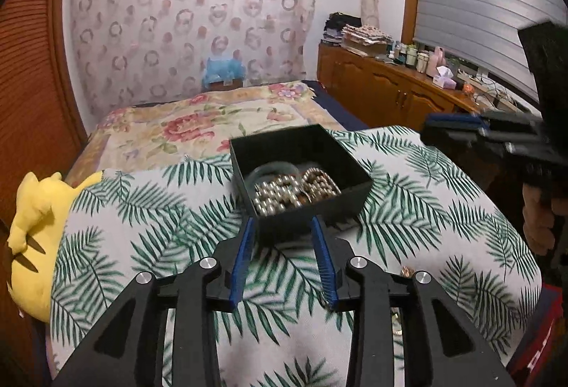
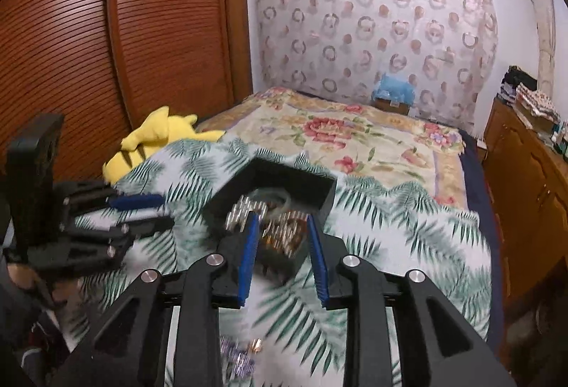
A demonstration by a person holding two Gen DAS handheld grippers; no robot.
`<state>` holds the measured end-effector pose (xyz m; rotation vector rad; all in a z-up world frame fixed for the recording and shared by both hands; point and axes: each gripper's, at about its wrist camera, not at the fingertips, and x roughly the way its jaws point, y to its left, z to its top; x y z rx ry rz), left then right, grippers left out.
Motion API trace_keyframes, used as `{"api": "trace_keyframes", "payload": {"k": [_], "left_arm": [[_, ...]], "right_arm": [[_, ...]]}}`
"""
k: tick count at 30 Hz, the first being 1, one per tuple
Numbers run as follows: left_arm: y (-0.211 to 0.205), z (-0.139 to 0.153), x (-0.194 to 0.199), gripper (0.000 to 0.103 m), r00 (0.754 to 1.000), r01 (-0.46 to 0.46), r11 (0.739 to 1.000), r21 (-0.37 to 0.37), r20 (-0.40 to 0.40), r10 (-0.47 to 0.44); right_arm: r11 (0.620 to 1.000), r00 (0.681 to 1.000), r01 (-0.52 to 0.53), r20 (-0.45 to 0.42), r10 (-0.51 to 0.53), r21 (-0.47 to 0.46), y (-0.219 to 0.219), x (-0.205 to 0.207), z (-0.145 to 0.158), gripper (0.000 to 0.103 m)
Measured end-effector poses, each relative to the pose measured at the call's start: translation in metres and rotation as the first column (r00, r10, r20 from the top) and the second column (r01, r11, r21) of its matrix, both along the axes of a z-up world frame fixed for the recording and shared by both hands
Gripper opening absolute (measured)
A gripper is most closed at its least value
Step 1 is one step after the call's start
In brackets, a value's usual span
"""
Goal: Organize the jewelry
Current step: 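Move both tools back to the remaining jewelry on the sheet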
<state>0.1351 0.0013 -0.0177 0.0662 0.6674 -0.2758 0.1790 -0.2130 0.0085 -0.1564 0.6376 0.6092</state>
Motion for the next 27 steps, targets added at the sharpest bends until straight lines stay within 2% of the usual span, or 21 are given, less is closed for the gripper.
{"api": "trace_keyframes", "payload": {"k": [8,9,12,13,15,20,22,25,27], "left_arm": [[-0.005,-0.02,-0.029,0.034,1.0,0.013,1.0,-0.013,-0.028,-0.013],[-0.004,-0.022,-0.032,0.034,0.999,0.012,1.0,-0.015,-0.031,-0.013],[-0.002,-0.027,-0.04,0.036,0.999,0.002,1.0,-0.008,-0.033,-0.002],[-0.001,-0.028,-0.041,0.04,0.999,0.0,1.0,-0.009,-0.035,-0.001],[0.001,-0.03,-0.045,0.042,0.999,-0.001,1.0,-0.013,-0.039,0.001],[0.005,-0.034,-0.052,0.05,0.999,-0.007,1.0,-0.017,-0.044,0.006],[0.005,-0.035,-0.054,0.051,0.999,-0.011,1.0,-0.012,-0.044,0.011],[0.006,-0.036,-0.056,0.059,0.999,-0.018,1.0,-0.007,-0.039,0.018],[0.006,-0.038,-0.056,0.059,0.999,-0.02,1.0,-0.006,-0.04,0.02]], "right_arm": [[1.0,0.996,0.011,-0.093,-0.012,-0.007,-0.012,-0.045,-0.052,0.03],[1.0,0.995,0.014,-0.1,-0.015,-0.008,-0.012,-0.048,-0.057,0.033],[0.999,0.992,0.034,-0.121,-0.034,-0.004,-0.011,-0.06,-0.07,0.05],[0.999,0.99,0.035,-0.133,-0.035,0.003,-0.01,-0.061,-0.073,0.052],[0.999,0.984,0.047,-0.171,-0.044,0.015,-0.008,-0.067,-0.082,0.053],[0.998,0.974,0.058,-0.221,-0.054,0.014,0.0,-0.071,-0.095,0.065],[0.998,0.972,0.061,-0.226,-0.06,-0.003,0.004,-0.072,-0.1,0.066],[0.997,0.966,0.073,-0.248,-0.074,-0.012,0.006,-0.07,-0.105,0.068],[0.997,0.958,0.081,-0.276,-0.082,-0.015,0.007,-0.066,-0.108,0.068]]}}
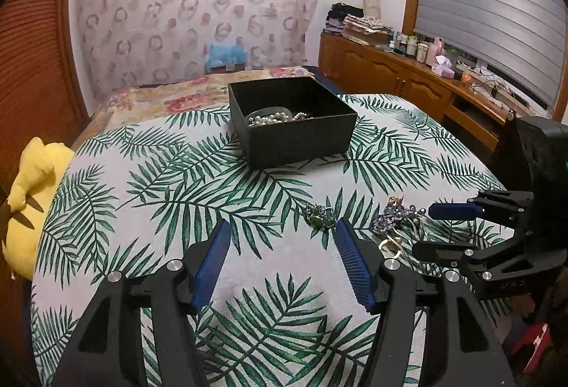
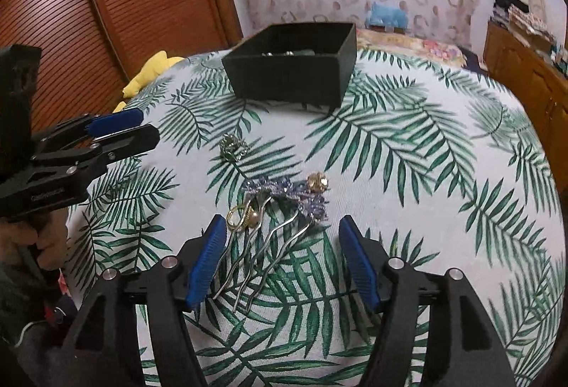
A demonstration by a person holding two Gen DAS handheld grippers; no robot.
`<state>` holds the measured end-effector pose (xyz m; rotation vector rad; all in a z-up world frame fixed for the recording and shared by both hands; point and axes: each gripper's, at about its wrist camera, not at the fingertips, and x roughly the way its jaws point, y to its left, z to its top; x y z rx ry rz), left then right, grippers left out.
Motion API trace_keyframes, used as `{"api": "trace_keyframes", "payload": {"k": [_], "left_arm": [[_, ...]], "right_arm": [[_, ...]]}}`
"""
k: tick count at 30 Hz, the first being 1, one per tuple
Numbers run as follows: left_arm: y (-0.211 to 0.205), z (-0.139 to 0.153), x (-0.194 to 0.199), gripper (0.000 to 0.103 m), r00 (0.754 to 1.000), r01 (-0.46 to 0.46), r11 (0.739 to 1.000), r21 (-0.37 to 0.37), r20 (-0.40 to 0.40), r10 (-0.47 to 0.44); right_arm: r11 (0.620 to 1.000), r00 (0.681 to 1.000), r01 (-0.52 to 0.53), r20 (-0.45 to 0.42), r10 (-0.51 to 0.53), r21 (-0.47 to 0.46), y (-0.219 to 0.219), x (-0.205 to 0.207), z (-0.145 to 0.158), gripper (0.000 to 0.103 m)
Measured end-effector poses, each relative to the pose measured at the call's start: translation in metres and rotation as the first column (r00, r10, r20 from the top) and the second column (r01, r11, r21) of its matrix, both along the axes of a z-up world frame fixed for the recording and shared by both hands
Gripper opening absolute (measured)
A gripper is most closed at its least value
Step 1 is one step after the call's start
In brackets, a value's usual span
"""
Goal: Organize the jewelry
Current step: 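Move both tools back to the remaining jewelry on the sheet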
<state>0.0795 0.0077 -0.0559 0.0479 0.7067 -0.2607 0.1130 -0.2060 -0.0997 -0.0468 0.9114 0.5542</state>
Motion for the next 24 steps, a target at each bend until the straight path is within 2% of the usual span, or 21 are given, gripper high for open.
{"api": "trace_keyframes", "payload": {"k": [7,17,19,21,24], "left_arm": [[0.004,-0.002,0.0,0.059,1.0,-0.011,1.0,-0.003,0.001,0.011],[0.005,-0.003,0.0,0.059,1.0,-0.008,1.0,-0.004,0.0,0.008],[0.004,-0.003,0.0,0.059,1.0,-0.007,1.0,-0.003,-0.001,0.007],[0.004,-0.003,0.0,0.059,1.0,-0.003,1.0,0.0,0.0,0.003],[0.002,-0.007,-0.001,0.059,1.0,0.001,1.0,0.0,-0.005,-0.001]], "right_arm": [[1.0,1.0,-0.017,-0.011,0.017,-0.008,0.013,0.014,-0.001,0.07],[0.995,0.999,-0.016,0.047,0.021,-0.099,0.034,0.022,-0.004,0.07],[0.995,0.999,-0.009,0.052,0.014,-0.1,0.032,0.021,-0.004,0.067],[0.996,0.998,0.004,0.058,0.001,-0.092,0.028,0.021,-0.004,0.059],[0.998,0.999,0.0,0.051,0.003,-0.066,0.023,0.021,-0.003,0.058]]}}
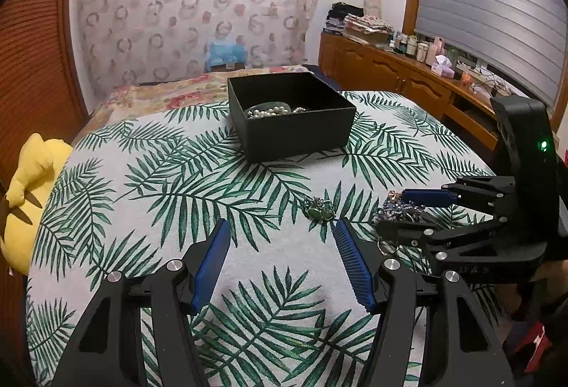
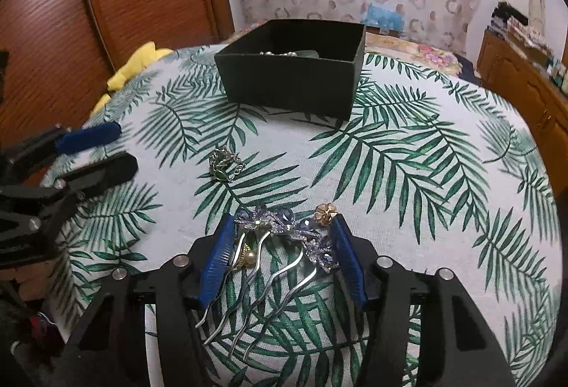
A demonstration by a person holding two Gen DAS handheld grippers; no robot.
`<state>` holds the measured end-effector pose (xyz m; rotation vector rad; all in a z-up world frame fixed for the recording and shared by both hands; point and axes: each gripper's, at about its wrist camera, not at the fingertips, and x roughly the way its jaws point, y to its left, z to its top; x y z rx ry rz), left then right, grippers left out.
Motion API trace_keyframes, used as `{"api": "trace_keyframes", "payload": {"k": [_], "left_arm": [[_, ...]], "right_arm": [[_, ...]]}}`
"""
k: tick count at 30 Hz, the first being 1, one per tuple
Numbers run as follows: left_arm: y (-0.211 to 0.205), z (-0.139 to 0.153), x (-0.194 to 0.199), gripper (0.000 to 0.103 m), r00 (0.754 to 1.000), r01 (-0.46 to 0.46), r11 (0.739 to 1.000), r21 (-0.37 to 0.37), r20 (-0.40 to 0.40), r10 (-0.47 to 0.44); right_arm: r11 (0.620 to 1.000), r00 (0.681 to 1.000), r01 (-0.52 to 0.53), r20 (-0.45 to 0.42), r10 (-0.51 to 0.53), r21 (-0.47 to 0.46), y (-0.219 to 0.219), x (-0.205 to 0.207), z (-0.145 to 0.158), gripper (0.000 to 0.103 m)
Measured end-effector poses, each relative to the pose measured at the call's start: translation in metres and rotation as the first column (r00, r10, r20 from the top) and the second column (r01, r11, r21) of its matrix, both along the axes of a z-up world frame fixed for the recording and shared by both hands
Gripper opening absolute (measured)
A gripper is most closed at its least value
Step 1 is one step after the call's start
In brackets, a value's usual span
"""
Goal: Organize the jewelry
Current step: 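Move both tools back to the remaining jewelry on the sheet, then grasp the green brooch with the left tool while the right tool grasps the purple crystal hair pins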
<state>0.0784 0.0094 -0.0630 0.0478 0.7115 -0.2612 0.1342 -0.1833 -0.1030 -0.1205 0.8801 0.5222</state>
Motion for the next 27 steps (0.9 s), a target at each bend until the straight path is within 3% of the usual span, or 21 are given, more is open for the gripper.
{"api": "trace_keyframes", "payload": {"k": [19,27], "left_arm": [[-0.028,-0.016,0.032,0.059,0.993,0.071,0.997,0.011,-0.098,-0.07],[-0.038,-0.019,0.05,0.045,0.989,0.072,0.997,-0.004,-0.127,-0.072]], "right_arm": [[0.998,0.999,0.02,0.047,-0.022,0.06,-0.041,-0.006,0.019,0.058],[0.998,0.999,0.022,0.037,-0.024,0.063,-0.043,-0.007,0.014,0.058]]}}
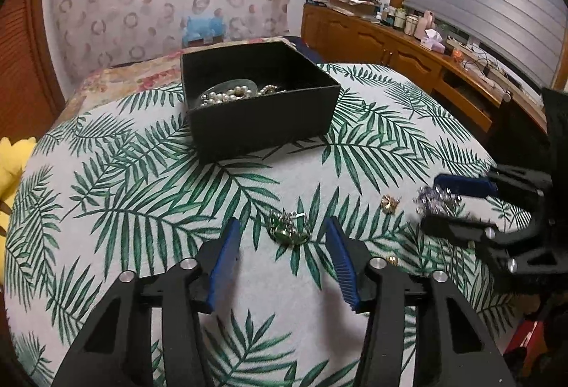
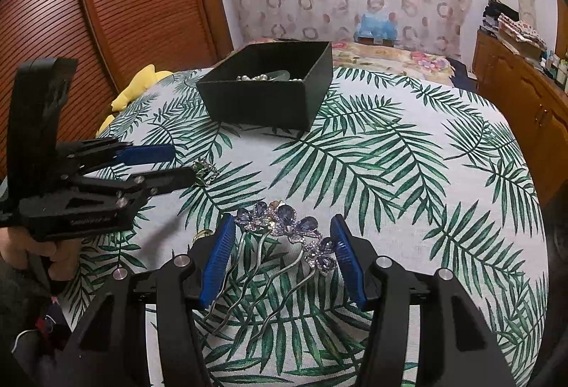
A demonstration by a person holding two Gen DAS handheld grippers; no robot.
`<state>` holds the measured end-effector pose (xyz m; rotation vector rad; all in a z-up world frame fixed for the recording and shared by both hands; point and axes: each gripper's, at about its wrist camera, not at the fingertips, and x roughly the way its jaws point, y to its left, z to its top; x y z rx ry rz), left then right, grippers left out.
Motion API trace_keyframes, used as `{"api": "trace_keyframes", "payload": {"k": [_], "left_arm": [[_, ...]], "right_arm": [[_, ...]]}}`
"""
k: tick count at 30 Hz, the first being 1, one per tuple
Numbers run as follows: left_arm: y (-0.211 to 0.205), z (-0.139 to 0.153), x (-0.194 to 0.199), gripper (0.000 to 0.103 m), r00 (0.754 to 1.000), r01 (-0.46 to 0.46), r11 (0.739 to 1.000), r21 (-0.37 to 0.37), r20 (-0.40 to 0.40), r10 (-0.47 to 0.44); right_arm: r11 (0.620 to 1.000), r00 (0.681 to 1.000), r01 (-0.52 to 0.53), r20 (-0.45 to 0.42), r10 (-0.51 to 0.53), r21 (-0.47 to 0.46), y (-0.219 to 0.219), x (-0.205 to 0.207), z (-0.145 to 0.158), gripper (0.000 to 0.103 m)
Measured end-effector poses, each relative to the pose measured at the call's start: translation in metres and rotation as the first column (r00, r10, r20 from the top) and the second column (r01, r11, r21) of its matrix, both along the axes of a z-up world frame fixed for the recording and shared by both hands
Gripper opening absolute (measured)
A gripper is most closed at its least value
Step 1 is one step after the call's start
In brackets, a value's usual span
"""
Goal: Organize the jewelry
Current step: 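Grasp the green brooch with the left tool while the right tool grasps the purple crystal hair pins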
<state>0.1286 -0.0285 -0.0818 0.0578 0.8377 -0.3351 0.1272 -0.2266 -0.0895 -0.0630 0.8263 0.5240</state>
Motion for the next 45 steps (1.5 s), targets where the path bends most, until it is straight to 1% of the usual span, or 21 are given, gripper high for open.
{"api": "trace_keyframes", "payload": {"k": [2,7,9,12,13,14,18,19,20,22,26,29,37,41,42,43,44,45], "left_arm": [[-0.001,-0.002,0.005,0.039,1.0,-0.011,1.0,-0.008,-0.011,0.011],[-0.003,-0.007,0.007,0.035,1.0,-0.018,1.0,-0.005,-0.025,0.018],[-0.003,-0.011,0.007,0.032,0.999,-0.017,1.0,-0.004,-0.041,0.016],[-0.002,-0.011,0.005,0.028,0.999,-0.021,1.0,0.006,-0.032,0.021],[-0.002,-0.011,0.005,0.023,0.999,-0.023,1.0,0.006,-0.033,0.023],[-0.001,-0.012,0.006,0.021,0.999,-0.021,1.0,0.001,-0.034,0.021],[0.0,-0.012,0.006,0.02,1.0,-0.014,1.0,-0.013,-0.025,0.014],[0.001,-0.011,0.006,0.018,1.0,-0.016,1.0,-0.017,-0.019,0.015],[0.001,-0.011,0.005,0.007,1.0,-0.016,1.0,-0.021,-0.017,0.015],[0.002,-0.007,0.003,0.0,1.0,-0.025,1.0,-0.016,0.003,0.025],[0.002,-0.006,0.001,0.0,1.0,-0.021,1.0,-0.001,0.012,0.021],[0.003,-0.005,0.0,0.0,1.0,-0.022,1.0,-0.007,0.018,0.023],[0.006,0.011,-0.005,0.0,0.997,-0.028,1.0,-0.005,0.067,0.028],[0.011,0.007,0.004,0.0,0.998,-0.049,0.999,-0.006,0.033,0.05],[0.011,0.006,0.006,0.002,0.998,-0.057,0.998,-0.006,0.027,0.057],[0.011,0.004,0.009,0.006,0.998,-0.06,0.998,-0.011,0.014,0.06],[0.01,0.002,0.011,0.016,0.998,-0.062,0.998,-0.017,0.004,0.062],[0.009,0.0,0.012,0.021,0.998,-0.065,0.998,-0.017,0.0,0.065]], "right_arm": [[1.0,1.0,-0.002,0.001,0.002,-0.002,0.001,-0.001,0.0,0.058],[1.0,1.0,-0.004,0.001,0.004,-0.003,0.001,-0.001,-0.001,0.058],[1.0,1.0,-0.007,0.0,0.007,0.004,0.002,-0.001,-0.001,0.058],[1.0,1.0,-0.009,0.002,0.009,0.003,0.003,-0.002,-0.001,0.058],[1.0,1.0,-0.009,0.0,0.009,0.003,0.003,-0.002,-0.001,0.058],[1.0,1.0,-0.009,-0.001,0.009,0.004,0.003,-0.002,-0.001,0.058],[1.0,1.0,-0.01,-0.001,0.01,0.004,0.003,-0.002,-0.001,0.058],[1.0,1.0,-0.01,-0.001,0.01,0.004,0.003,-0.002,-0.001,0.058],[1.0,1.0,-0.01,0.0,0.01,0.005,0.003,-0.002,-0.001,0.058],[1.0,1.0,-0.013,0.003,0.013,0.005,0.004,-0.002,0.0,0.058],[1.0,1.0,-0.015,0.009,0.015,0.003,0.003,-0.002,0.002,0.058],[1.0,1.0,-0.016,0.009,0.016,0.004,0.003,-0.002,0.003,0.058],[1.0,1.0,-0.022,0.018,0.022,0.004,0.004,-0.003,0.006,0.058],[1.0,1.0,-0.024,0.015,0.024,0.005,0.004,-0.003,0.006,0.058],[1.0,1.0,-0.024,0.014,0.024,0.005,0.004,-0.003,0.006,0.058],[1.0,1.0,-0.024,0.014,0.024,0.006,0.005,-0.003,0.005,0.058],[1.0,1.0,-0.025,0.012,0.025,0.006,0.005,-0.004,0.004,0.058],[1.0,1.0,-0.026,0.011,0.026,0.006,0.005,-0.004,0.003,0.058]]}}
